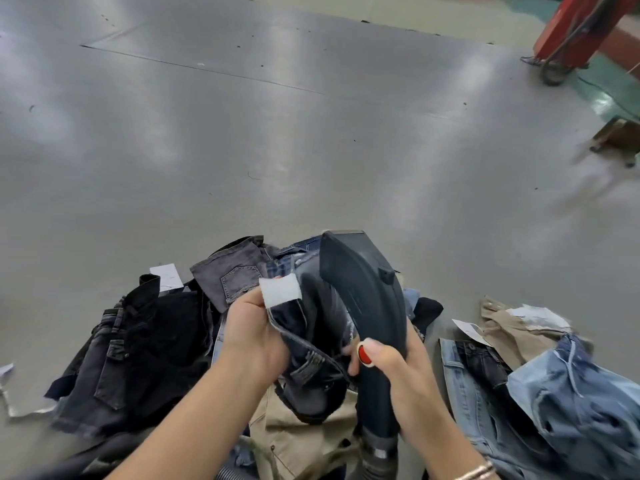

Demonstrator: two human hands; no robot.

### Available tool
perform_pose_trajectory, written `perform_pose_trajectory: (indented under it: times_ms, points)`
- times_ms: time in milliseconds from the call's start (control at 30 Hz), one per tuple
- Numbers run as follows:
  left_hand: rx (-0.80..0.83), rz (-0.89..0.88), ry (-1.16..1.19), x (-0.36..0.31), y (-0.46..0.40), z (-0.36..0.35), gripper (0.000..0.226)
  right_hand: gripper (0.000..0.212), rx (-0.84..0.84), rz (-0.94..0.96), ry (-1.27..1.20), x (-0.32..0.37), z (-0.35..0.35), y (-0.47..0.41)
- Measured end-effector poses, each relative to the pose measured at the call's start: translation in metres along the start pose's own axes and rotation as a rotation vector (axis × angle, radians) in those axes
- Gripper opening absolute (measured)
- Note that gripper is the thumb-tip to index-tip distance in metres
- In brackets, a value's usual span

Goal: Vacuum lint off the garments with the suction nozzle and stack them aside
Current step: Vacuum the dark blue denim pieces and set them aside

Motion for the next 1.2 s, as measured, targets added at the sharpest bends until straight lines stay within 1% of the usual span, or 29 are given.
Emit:
perform_pose_trajectory:
  times_ms: [67,133,200,267,333,367,433,500,533,567,633,667,700,733,800,833,900,933,967,1000,1067,1100,1133,1200]
  points:
    - [-0.073,-0.059,0.097,-0.004,-0.003,0.007,0.032,0.033,-0.04,0.02,-0.038,-0.004,0.006,-0.003]
    - [-0.07,-0.104,0.204,-0.007,-0.002,0.008,0.03,0.037,-0.027,0.013,-0.053,-0.004,0.008,-0.006]
    - [-0.061,-0.121,0.192,-0.002,-0.001,0.006,0.037,0.037,0.002,-0.025,-0.058,-0.007,0.006,-0.006]
    - [-0.142,-0.161,0.129,0.001,-0.002,0.008,0.043,0.035,-0.003,-0.038,-0.081,-0.011,0.004,-0.005]
    - [-0.224,-0.218,0.165,-0.005,-0.002,0.013,0.049,0.024,-0.013,-0.038,-0.102,-0.015,0.0,-0.005]
    - [-0.241,-0.231,0.207,-0.011,-0.001,0.015,0.042,0.02,-0.019,-0.041,-0.114,-0.017,-0.002,-0.006]
    - [-0.276,-0.245,0.263,-0.025,0.0,0.02,0.026,0.017,-0.047,-0.016,-0.132,-0.016,-0.002,-0.008]
    - [-0.275,-0.275,0.268,-0.037,-0.001,0.022,0.026,0.015,-0.107,0.074,-0.149,-0.01,0.003,-0.011]
    - [-0.292,-0.258,0.26,-0.037,-0.003,0.023,0.027,0.017,-0.135,0.132,-0.142,-0.004,0.007,-0.012]
    - [-0.321,-0.215,0.22,-0.032,-0.002,0.025,0.027,0.021,-0.16,0.188,-0.124,0.002,0.011,-0.012]
    - [-0.437,-0.025,0.004,-0.003,-0.001,0.029,0.024,0.03,-0.189,0.27,-0.074,0.014,0.019,-0.011]
    - [-0.491,0.092,-0.113,0.014,0.002,0.034,0.03,0.032,-0.193,0.285,-0.045,0.018,0.021,-0.01]
    - [-0.507,0.208,-0.214,0.031,0.008,0.035,0.039,0.034,-0.184,0.285,-0.014,0.02,0.02,-0.01]
    - [-0.463,0.322,-0.278,0.046,0.013,0.033,0.047,0.034,-0.16,0.274,0.019,0.021,0.018,-0.009]
    - [-0.258,0.515,-0.332,0.069,0.022,0.021,0.058,0.03,-0.075,0.241,0.066,0.017,0.009,-0.006]
    - [-0.176,0.575,-0.339,0.074,0.025,0.016,0.054,0.028,-0.034,0.222,0.074,0.015,0.004,-0.004]
    - [-0.122,0.617,-0.352,0.075,0.027,0.012,0.033,0.026,-0.005,0.205,0.079,0.013,0.001,0.001]
    - [-0.118,0.615,-0.331,0.075,0.025,0.012,0.026,0.025,-0.021,0.215,0.085,0.015,0.002,0.003]
    - [-0.122,0.584,-0.301,0.072,0.023,0.009,0.025,0.023,-0.054,0.233,0.092,0.018,0.005,0.004]
    - [-0.161,0.522,-0.272,0.068,0.02,0.011,0.026,0.023,-0.101,0.252,0.093,0.022,0.01,0.005]
    - [-0.253,0.352,-0.277,0.057,0.015,0.015,0.03,0.033,-0.204,0.269,0.053,0.024,0.02,0.007]
    - [-0.27,0.267,-0.324,0.051,0.016,0.012,0.024,0.04,-0.241,0.268,0.03,0.024,0.023,0.009]
    - [-0.262,0.199,-0.369,0.047,0.016,0.009,0.02,0.044,-0.266,0.27,0.02,0.024,0.025,0.011]
    - [-0.222,0.1,-0.372,0.041,0.02,-0.001,0.026,0.042,-0.302,0.274,0.013,0.022,0.026,0.018]
Point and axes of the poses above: each hand's wrist, its own y-axis away from the middle knuckle, its own z-axis out of the back of the hand, x = y × z, the point moved 5 cm from there along -y, towards the middle knuckle, and after that the axes turned 15 degrees about -y, right-handed, at the moved point
